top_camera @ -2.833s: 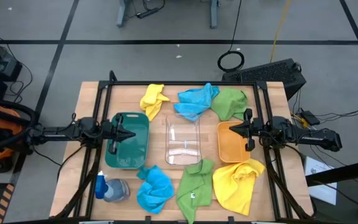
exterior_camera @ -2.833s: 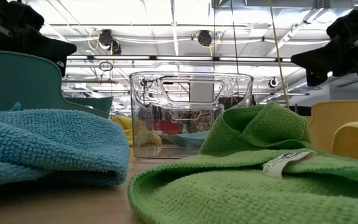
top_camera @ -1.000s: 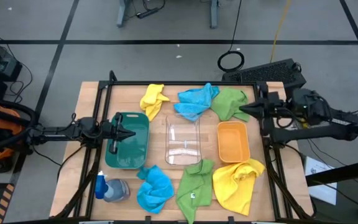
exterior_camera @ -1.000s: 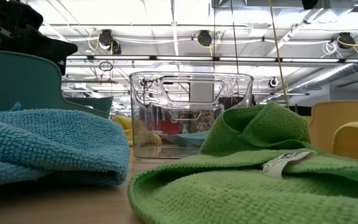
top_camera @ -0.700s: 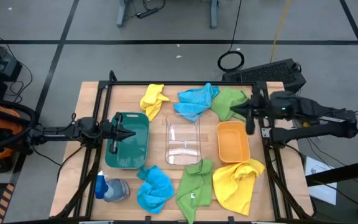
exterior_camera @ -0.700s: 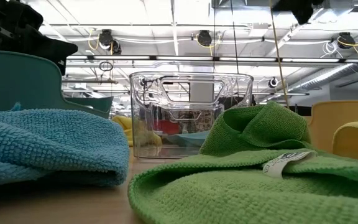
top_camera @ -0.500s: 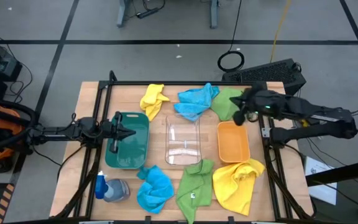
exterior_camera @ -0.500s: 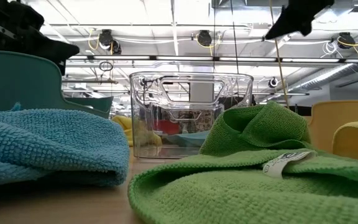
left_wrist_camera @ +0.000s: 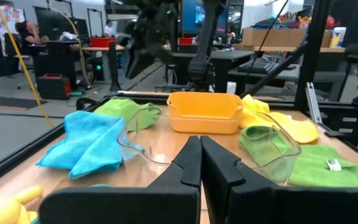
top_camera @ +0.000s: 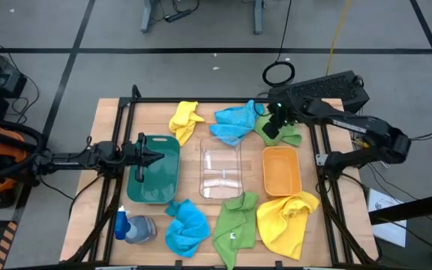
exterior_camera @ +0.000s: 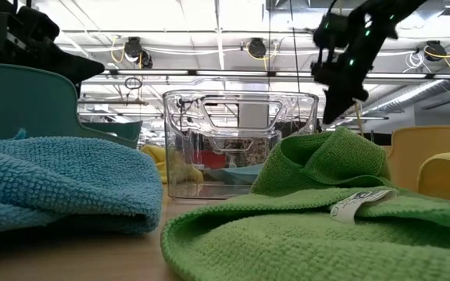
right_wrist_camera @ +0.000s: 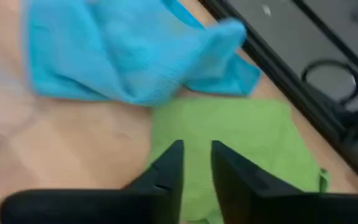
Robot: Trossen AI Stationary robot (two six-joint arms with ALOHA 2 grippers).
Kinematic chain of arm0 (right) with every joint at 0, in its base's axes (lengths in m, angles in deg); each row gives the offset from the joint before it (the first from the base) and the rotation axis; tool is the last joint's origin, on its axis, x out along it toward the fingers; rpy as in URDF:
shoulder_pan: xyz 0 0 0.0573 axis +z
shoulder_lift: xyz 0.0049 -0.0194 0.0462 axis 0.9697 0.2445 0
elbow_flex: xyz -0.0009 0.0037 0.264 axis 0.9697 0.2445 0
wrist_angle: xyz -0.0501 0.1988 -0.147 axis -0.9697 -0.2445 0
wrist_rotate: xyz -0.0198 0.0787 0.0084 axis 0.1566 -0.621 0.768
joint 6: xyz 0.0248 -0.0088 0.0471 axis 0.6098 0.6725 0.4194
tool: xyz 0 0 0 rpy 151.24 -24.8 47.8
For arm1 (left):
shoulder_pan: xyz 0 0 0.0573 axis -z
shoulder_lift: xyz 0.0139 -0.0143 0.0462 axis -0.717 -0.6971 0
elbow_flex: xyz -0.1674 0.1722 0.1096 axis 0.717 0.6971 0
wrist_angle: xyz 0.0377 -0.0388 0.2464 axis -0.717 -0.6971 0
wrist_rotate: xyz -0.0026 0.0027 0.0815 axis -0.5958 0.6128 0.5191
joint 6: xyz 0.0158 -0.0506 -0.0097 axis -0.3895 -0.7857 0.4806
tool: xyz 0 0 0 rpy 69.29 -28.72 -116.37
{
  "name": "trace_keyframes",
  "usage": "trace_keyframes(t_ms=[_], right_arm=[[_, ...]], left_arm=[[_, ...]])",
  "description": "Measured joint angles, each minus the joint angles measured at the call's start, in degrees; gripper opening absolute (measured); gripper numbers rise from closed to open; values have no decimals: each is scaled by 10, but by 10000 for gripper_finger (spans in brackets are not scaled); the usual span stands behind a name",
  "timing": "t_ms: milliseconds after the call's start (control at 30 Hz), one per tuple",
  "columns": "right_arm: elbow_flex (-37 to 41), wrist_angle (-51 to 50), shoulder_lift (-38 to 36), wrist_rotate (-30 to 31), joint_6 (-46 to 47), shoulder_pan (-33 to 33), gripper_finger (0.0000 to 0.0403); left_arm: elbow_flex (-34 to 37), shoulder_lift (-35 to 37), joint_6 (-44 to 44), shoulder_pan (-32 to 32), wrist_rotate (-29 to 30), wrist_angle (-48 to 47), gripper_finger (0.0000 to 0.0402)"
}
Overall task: Sort microfiber towel by color & place in baskets
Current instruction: Put the top green microfiber towel into the yellow bin
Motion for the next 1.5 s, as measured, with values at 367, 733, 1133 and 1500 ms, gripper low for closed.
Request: trace_keyframes(t_ms=[367,733,1133,1500], right_arm=[[0,-1,105,4,31,-46,291],[0,0,182,41,56,-72,338],[-6,-3,285,-10,68,-79,289],[-2,1,284,-5,72,-74,32]], left_arm=[[0,0,-8,0,-7,-4,4],[0,-15,-15,0,-25,-6,4],[0,-55,-16,0,-29,-6,4],[0,-61,-31,0,-29,-4,4]])
